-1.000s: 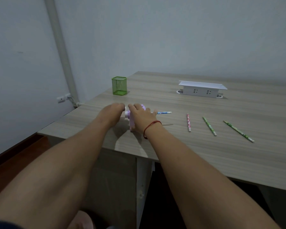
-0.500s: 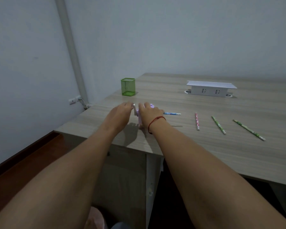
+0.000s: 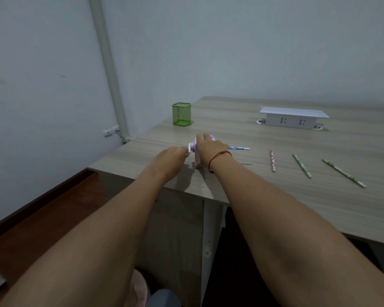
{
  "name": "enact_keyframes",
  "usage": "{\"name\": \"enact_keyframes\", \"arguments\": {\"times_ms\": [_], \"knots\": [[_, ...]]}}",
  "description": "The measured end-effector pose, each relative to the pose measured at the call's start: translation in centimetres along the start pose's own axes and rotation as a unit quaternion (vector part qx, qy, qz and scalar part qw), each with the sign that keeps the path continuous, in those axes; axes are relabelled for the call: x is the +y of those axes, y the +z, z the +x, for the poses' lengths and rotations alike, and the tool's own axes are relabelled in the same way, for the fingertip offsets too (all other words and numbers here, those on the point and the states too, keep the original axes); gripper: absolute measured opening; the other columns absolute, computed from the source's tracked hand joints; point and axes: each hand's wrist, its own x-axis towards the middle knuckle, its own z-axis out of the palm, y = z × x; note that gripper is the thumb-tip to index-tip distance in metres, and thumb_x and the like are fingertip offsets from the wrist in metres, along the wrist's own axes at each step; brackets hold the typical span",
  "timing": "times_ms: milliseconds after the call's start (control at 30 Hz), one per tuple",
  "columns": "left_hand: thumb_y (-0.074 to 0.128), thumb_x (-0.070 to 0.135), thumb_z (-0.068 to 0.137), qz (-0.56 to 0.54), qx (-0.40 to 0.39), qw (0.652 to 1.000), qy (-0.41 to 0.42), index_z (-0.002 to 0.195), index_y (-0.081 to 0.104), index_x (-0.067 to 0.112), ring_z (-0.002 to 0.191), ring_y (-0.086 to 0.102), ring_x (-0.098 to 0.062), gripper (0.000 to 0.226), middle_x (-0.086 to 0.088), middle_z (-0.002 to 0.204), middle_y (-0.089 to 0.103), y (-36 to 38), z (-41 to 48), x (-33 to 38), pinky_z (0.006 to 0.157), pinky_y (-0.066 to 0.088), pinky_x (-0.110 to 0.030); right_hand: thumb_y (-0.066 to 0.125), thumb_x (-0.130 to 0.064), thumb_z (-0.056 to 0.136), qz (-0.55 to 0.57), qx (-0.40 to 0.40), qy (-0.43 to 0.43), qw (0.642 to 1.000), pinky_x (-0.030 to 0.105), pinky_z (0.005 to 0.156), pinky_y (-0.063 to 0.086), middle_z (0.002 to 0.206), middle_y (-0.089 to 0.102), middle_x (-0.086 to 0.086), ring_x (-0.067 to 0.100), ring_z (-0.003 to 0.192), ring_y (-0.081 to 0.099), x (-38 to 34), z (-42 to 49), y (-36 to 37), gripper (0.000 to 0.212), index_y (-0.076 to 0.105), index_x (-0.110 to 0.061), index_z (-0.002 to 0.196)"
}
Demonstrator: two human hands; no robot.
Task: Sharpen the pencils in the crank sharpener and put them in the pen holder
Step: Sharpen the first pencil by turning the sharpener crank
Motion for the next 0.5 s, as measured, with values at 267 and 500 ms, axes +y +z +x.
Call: {"name": "enact_keyframes", "arguments": {"times_ms": [267,500], "knots": [[0.043,0.013,0.096,-0.04,-0.085,0.995,-0.033,0.098,0.066,0.007,0.086,0.061,-0.028,0.023,-0.015,0.099,0.066,0.6,-0.1,0.0,0.071,0.043,-0.032,0.067,-0.026,0.086,0.01,0.001,0.004,1.0,0.051,0.1,0.044,0.143,0.04,0.011,0.034,0.128,0.046,0.1,0.2,0.3,0.063,0.036,-0.012,0.138],[0.05,0.015,0.092,-0.051,-0.123,0.989,-0.057,0.097,0.068,0.01,0.084,0.058,-0.023,0.019,-0.011,0.099,0.066,2.0,1.5,-0.6,0.076,0.045,-0.032,0.068,-0.037,0.081,0.037,0.038,-0.023,0.998,0.062,0.1,0.037,0.139,0.039,0.007,0.04,0.119,0.05,0.6,0.3,1.6,0.068,0.035,-0.016,0.137]]}}
